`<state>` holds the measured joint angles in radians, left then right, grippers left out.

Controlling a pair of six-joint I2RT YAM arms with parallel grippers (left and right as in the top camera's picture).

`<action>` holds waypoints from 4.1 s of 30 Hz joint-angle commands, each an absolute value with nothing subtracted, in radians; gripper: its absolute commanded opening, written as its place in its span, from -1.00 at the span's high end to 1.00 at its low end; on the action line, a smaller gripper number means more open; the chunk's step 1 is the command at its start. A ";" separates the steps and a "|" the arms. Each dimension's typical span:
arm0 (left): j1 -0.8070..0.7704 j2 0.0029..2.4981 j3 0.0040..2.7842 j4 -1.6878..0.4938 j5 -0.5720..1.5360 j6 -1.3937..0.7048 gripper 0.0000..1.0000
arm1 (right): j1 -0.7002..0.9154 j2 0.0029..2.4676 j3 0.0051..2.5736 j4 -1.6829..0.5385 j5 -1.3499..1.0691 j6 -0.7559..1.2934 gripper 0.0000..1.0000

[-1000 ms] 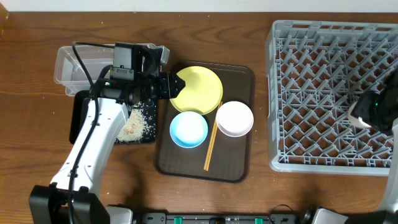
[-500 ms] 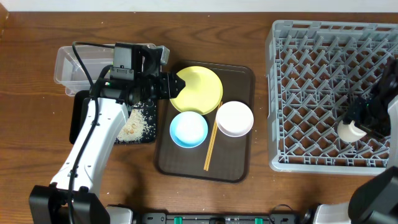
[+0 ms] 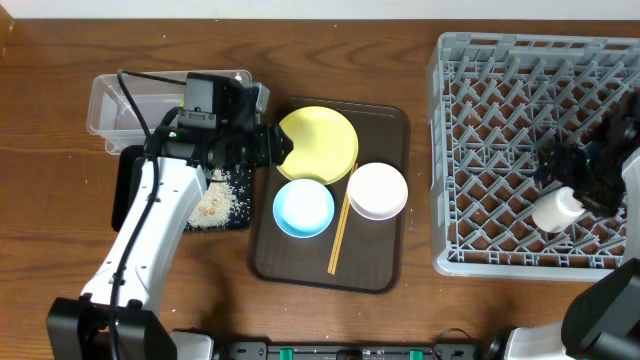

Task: Sort waste into correct bins and load items into the dishwasher rack
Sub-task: 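Reach the right gripper to the pale pink bowl and grasp its rim, then carry the pink bowl to the rack's back edge and stand it upright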

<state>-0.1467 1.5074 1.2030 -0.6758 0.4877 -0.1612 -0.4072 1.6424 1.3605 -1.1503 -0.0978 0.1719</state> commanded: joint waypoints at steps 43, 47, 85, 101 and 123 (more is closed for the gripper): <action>-0.146 1.504 1.210 -0.849 0.029 -0.324 -0.21 | 0.363 1.992 1.411 -0.863 -0.086 -0.128 0.90; -0.146 1.504 1.210 -0.849 0.029 -0.324 -0.21 | 0.363 1.991 1.413 -0.854 -0.085 -0.128 0.98; -0.146 1.504 1.210 -0.848 0.029 -0.324 -0.22 | 0.101 1.955 1.568 -0.261 0.894 -0.210 0.98; -0.146 1.504 1.210 -0.849 0.029 -0.324 -0.22 | 0.167 2.048 1.567 -0.264 0.893 -0.210 0.97; -0.146 1.504 1.201 -0.852 0.029 -0.324 -0.22 | 0.243 2.043 1.567 -0.516 0.883 0.004 0.98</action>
